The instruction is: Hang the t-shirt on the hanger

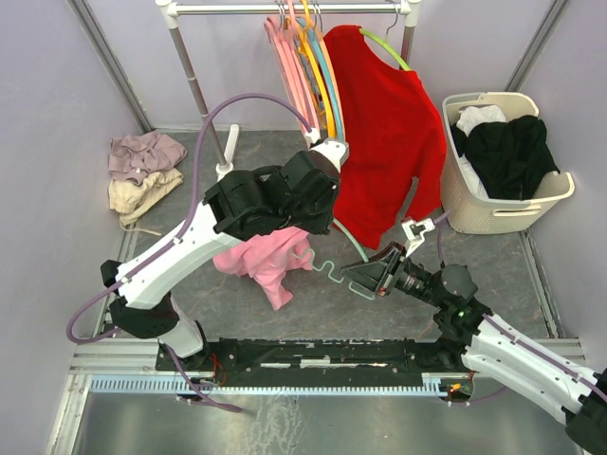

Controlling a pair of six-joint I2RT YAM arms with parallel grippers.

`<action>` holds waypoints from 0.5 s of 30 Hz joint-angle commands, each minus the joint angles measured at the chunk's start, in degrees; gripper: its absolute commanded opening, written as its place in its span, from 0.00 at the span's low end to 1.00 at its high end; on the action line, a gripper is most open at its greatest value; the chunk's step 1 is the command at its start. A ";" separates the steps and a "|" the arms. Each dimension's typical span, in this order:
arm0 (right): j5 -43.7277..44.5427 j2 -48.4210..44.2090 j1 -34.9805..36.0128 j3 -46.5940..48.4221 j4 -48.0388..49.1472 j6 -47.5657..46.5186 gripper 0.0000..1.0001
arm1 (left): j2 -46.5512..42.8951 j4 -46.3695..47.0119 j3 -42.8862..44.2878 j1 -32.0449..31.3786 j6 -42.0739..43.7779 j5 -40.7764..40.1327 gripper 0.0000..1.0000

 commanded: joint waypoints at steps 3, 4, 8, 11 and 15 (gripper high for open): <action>-3.06 0.79 0.32 -0.83 15.19 5.18 0.02 | -1.09 5.16 1.00 -1.58 1.26 -1.30 0.32; -3.21 1.22 0.32 -1.10 16.20 5.64 0.02 | -1.09 5.24 1.30 -1.52 1.60 -1.81 0.35; -3.26 2.71 0.33 -2.55 20.08 7.57 0.02 | -0.44 4.19 1.78 -1.09 2.47 -4.19 0.39; -3.19 4.12 0.32 -3.88 22.88 9.00 0.02 | -0.35 3.62 1.67 -1.04 2.60 -5.05 0.43; -3.02 5.65 0.32 -5.54 25.83 10.48 0.02 | -0.52 2.90 1.51 -1.08 2.80 -5.50 0.47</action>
